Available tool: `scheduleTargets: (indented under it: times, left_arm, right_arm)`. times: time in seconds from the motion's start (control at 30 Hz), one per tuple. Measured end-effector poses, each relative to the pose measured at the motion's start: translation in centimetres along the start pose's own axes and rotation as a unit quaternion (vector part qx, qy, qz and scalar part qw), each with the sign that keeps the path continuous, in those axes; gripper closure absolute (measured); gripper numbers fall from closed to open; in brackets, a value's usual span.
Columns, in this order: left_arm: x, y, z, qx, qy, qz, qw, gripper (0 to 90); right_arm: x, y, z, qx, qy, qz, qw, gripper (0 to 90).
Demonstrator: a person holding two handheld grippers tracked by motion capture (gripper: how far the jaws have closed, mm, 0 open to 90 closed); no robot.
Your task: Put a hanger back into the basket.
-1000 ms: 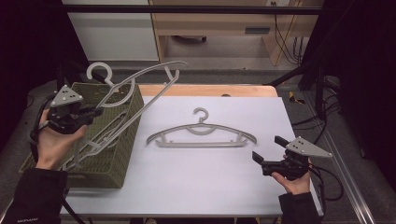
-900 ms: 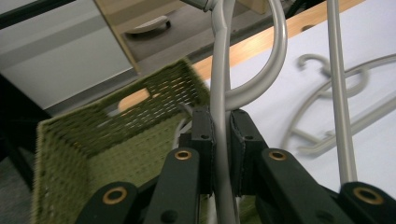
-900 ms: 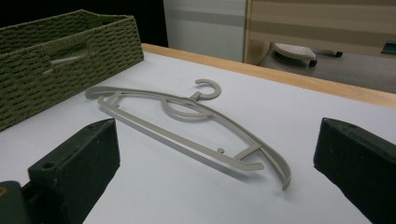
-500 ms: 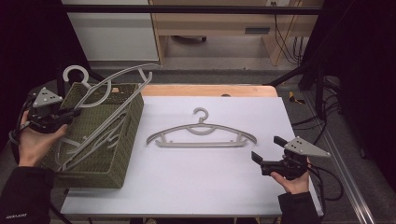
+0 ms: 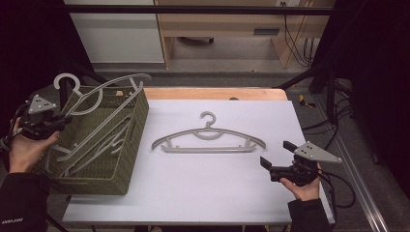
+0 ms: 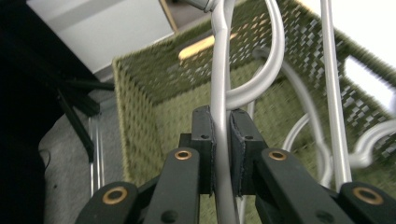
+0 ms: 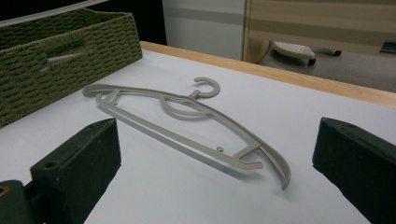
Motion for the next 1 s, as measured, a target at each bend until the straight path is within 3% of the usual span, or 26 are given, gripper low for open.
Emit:
scheduleTargets:
  times: [0.2,0.3,0.5,0.57,0.73,1.0]
  left_arm:
    - [2.0,0.3,-0.7,-0.005,0.008,-0.022,0.9997,81.7]
    - [2.3,0.2,-1.2,-0.01,0.001,-0.02,0.9998,81.7]
    - [2.9,0.1,-1.9,-0.029,0.028,-0.044,0.9982,81.7]
    - [3.1,0.1,-2.0,-0.029,0.027,-0.044,0.9982,81.6]
    - [3.5,0.7,-1.9,-0.036,0.038,-0.051,0.9973,81.6]
    - [4.2,2.2,-1.2,-0.058,0.064,-0.073,0.9936,81.4]
  right_arm:
    - [0.0,-0.1,0.0,0.0,0.0,0.0,1.0,1.1]
    - [0.0,-0.1,0.0,-0.001,0.001,0.001,1.0,1.1]
    - [0.1,0.1,0.1,0.001,-0.001,-0.003,1.0,1.1]
    - [0.1,0.1,0.0,0.002,-0.002,-0.003,1.0,1.1]
    - [0.0,-0.1,0.1,0.0,0.0,-0.002,1.0,1.1]
    - [0.1,0.1,0.0,0.001,-0.002,-0.003,1.0,1.1]
Point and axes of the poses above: each handheld gripper's, and its own axes: y roughly forward along the jaws, x roughly out of its underside, z roughly to its right, the point moved 10 cm from there along y, roughly forward along the jaws, and after that the axes turned 11 degrees about y, right-handed, at the moved point
